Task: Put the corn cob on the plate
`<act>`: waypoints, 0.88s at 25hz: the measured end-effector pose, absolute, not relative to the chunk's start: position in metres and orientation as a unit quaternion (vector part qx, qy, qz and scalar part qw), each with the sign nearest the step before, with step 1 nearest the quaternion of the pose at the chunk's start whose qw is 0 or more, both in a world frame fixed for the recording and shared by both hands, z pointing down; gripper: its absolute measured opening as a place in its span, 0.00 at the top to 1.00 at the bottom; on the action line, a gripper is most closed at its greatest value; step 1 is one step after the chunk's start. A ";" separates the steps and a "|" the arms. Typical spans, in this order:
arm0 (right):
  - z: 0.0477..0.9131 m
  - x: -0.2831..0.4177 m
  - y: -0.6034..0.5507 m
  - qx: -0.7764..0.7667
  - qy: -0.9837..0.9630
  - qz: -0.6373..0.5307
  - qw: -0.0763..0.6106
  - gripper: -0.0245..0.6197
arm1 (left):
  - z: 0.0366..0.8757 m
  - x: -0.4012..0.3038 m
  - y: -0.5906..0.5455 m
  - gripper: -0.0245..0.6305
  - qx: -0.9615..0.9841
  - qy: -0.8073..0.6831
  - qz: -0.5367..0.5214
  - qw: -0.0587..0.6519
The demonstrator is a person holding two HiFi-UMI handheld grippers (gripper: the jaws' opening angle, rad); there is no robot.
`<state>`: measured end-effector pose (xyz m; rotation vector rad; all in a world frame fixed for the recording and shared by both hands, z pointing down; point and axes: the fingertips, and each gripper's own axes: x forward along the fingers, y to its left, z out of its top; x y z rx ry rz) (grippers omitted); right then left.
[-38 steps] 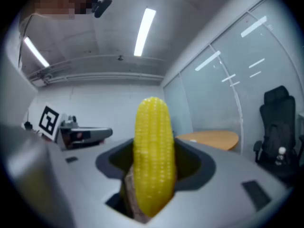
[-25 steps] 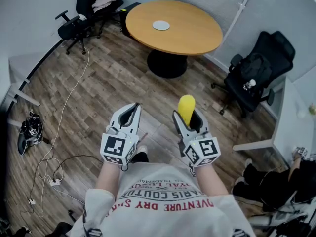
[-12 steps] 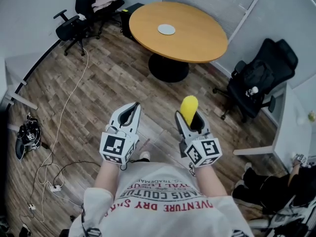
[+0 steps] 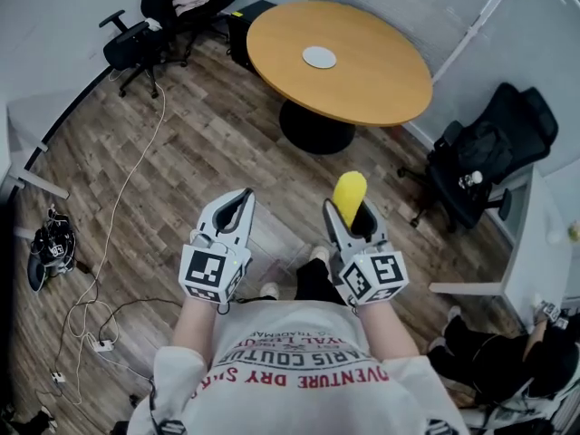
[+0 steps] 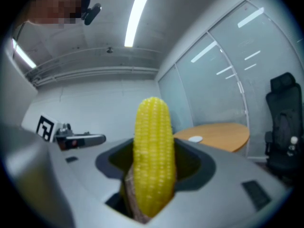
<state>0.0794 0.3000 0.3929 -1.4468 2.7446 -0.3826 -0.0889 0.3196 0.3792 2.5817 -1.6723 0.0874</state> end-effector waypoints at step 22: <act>0.399 0.142 0.021 -0.385 0.916 -0.115 0.011 0.55 | 0.382 -0.038 0.070 0.91 0.769 -0.637 0.006 0.043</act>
